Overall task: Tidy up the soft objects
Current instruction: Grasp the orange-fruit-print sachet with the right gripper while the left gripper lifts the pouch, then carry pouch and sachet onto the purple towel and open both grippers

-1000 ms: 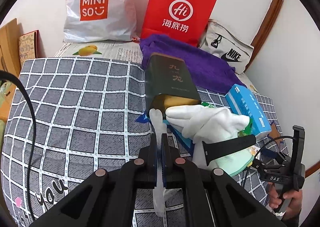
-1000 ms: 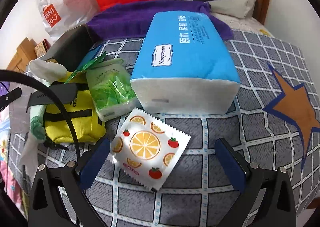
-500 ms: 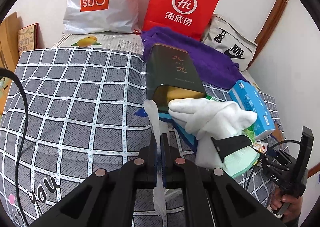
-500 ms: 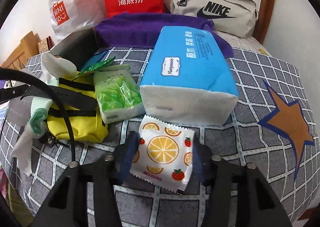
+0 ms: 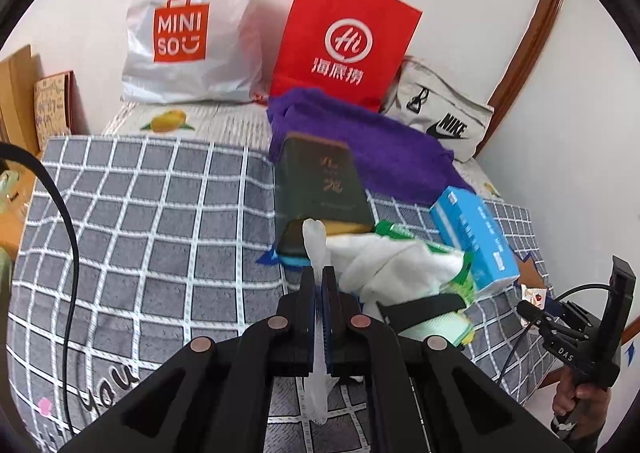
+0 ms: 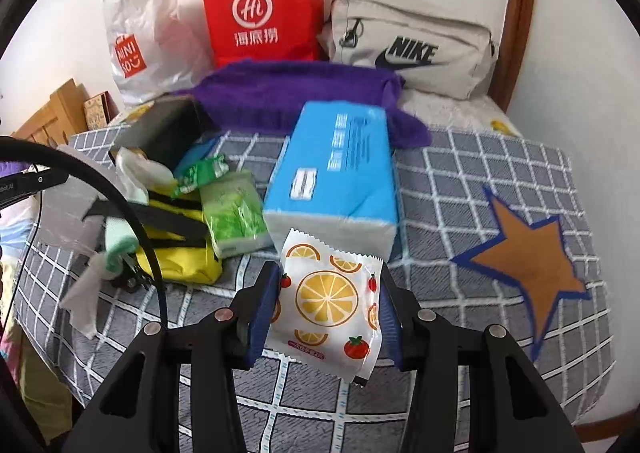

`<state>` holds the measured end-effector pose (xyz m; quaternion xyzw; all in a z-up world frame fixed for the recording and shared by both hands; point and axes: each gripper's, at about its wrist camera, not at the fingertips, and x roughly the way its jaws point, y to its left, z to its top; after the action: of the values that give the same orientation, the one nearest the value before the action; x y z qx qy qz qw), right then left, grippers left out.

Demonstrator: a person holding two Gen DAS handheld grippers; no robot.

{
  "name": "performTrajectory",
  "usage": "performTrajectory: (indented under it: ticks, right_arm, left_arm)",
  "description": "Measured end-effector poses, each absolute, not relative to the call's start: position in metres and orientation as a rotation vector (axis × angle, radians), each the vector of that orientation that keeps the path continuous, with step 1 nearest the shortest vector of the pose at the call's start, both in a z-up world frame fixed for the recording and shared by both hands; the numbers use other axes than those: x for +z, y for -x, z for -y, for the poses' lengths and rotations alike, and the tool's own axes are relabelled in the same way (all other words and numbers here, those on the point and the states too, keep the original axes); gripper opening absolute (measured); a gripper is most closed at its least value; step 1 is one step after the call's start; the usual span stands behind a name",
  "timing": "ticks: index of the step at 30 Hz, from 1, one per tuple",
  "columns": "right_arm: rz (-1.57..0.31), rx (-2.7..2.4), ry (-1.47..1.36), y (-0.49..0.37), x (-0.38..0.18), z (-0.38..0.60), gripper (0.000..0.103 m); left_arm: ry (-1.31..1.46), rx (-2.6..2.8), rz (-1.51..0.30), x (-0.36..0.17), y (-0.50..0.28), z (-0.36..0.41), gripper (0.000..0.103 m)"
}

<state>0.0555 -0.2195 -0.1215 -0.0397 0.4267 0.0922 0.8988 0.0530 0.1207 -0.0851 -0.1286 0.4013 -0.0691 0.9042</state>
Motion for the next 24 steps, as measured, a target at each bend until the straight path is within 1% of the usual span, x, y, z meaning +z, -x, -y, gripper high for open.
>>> performTrajectory:
  ticks: [4, 14, 24]
  right_arm:
    - [-0.849, 0.208, 0.073, -0.058, -0.102, 0.222, 0.047]
    - [-0.806, 0.235, 0.064, -0.074, -0.074, 0.221, 0.047]
    - [-0.778, 0.253, 0.064, -0.126, -0.048, 0.217, 0.047]
  left_arm:
    - [0.258, -0.147, -0.81, -0.071, -0.059, -0.123, 0.004]
    - [0.234, -0.163, -0.764, -0.039, -0.075, -0.123, 0.004]
    - [0.202, -0.184, -0.74, -0.013, -0.124, -0.113, 0.004]
